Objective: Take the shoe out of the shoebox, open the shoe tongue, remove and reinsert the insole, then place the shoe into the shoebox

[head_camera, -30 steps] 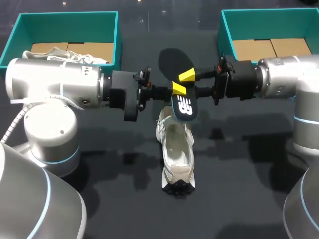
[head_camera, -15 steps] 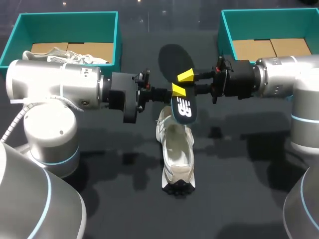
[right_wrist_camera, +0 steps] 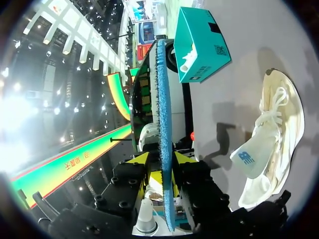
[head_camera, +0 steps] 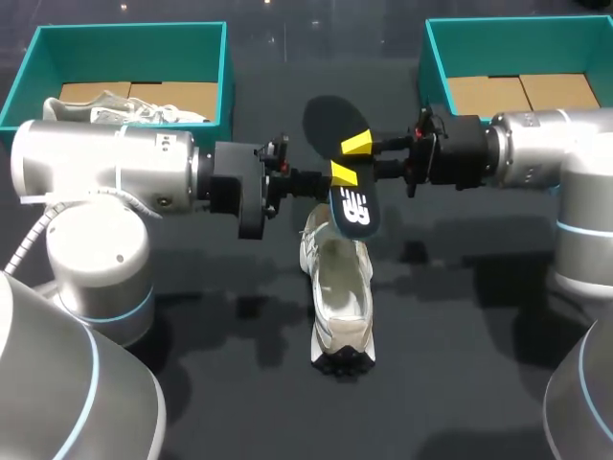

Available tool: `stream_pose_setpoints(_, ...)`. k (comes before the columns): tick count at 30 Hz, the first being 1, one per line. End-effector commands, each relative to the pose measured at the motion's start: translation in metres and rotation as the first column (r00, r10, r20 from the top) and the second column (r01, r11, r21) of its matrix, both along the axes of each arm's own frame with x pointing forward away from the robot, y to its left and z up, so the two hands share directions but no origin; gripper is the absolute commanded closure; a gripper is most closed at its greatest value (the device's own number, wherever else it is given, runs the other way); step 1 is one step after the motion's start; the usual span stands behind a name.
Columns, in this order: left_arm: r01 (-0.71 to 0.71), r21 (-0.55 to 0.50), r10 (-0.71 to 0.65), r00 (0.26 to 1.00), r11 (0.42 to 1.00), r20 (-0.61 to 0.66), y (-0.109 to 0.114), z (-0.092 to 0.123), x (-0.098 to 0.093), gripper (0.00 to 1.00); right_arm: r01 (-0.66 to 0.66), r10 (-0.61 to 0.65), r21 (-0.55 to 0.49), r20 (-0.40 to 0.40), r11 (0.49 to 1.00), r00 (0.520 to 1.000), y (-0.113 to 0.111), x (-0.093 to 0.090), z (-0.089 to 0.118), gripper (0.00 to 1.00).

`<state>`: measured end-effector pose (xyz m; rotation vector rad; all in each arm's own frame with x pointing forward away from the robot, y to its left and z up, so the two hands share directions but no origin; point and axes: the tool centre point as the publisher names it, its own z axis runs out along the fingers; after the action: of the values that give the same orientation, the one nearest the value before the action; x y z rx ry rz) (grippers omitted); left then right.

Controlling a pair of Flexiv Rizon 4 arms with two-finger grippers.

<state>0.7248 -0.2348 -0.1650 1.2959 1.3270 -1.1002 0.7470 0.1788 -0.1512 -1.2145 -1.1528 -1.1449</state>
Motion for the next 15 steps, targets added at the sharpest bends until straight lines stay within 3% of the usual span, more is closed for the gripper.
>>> stream_pose_setpoints(1, -0.007, -0.004, 0.007, 1.000, 1.000, 0.001, -0.0017, -0.0010, -0.0022, 1.00, 0.003, -0.003, -0.003, 0.012, 1.000, 1.000, 0.0003, -0.0015, -0.0004, 0.72)
stream_pose_setpoints(9, -0.014, -0.008, 0.014, 1.000, 1.000, -0.005, -0.0018, -0.0004, -0.0021, 1.00, 0.002, -0.001, -0.003, 0.054, 1.000, 0.999, -0.0023, -0.0014, -0.0042, 0.74)
stream_pose_setpoints(11, -0.015, -0.008, 0.015, 1.000, 1.000, -0.005, -0.0019, -0.0005, -0.0023, 1.00, 0.005, -0.005, -0.001, 0.061, 1.000, 0.998, -0.0033, -0.0014, -0.0052, 0.78)
stream_pose_setpoints(13, -0.015, -0.008, 0.014, 1.000, 1.000, -0.006, -0.0020, -0.0004, -0.0026, 1.00, 0.011, -0.011, 0.002, 0.066, 1.000, 0.998, -0.0044, -0.0012, -0.0057, 1.00)
stream_pose_setpoints(15, -0.014, -0.008, 0.014, 1.000, 1.000, -0.006, -0.0023, -0.0003, -0.0031, 1.00, 0.014, -0.014, 0.006, 0.069, 1.000, 0.998, -0.0050, -0.0011, -0.0059, 1.00)
